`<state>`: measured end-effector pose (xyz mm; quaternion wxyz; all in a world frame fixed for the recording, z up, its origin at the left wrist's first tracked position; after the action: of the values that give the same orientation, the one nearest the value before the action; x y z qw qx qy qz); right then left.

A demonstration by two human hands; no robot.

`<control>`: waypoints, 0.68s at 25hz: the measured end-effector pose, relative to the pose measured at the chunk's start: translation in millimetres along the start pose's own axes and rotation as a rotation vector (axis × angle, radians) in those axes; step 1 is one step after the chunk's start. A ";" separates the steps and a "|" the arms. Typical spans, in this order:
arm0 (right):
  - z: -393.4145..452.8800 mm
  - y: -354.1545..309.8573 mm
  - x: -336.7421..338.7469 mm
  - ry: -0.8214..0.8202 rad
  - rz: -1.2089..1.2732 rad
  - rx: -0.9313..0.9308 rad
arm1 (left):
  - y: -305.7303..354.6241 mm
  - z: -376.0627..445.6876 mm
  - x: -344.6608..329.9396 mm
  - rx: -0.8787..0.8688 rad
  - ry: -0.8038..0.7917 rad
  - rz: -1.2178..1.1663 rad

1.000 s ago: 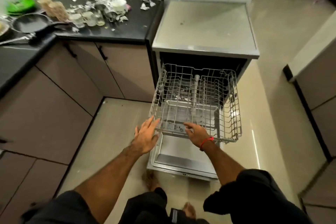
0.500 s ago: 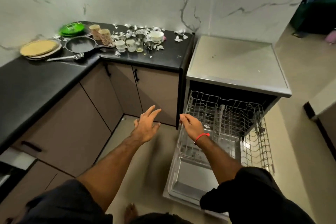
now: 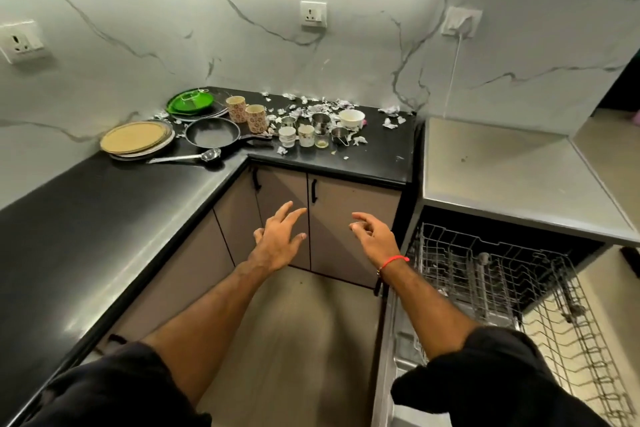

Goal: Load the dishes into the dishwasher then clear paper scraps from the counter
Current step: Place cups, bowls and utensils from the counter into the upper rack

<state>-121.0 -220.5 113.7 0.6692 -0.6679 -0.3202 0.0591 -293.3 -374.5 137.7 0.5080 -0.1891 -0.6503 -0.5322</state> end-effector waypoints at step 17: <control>102.1 -34.6 -81.8 0.038 0.127 0.003 | -56.0 78.9 17.6 0.052 0.054 0.029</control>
<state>-249.3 -178.0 107.4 0.6711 -0.6870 -0.2640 0.0892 -380.9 -330.2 131.4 0.5378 -0.1708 -0.6473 -0.5125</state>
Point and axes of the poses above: each hand's wrist, its own z-axis towards the middle knuckle, its own x-axis out of the back of the hand, y = z × x, the point moved 9 cm from there along z, towards the middle knuckle, and after that the axes turned 5 degrees about -x, right-handed, at the moved point
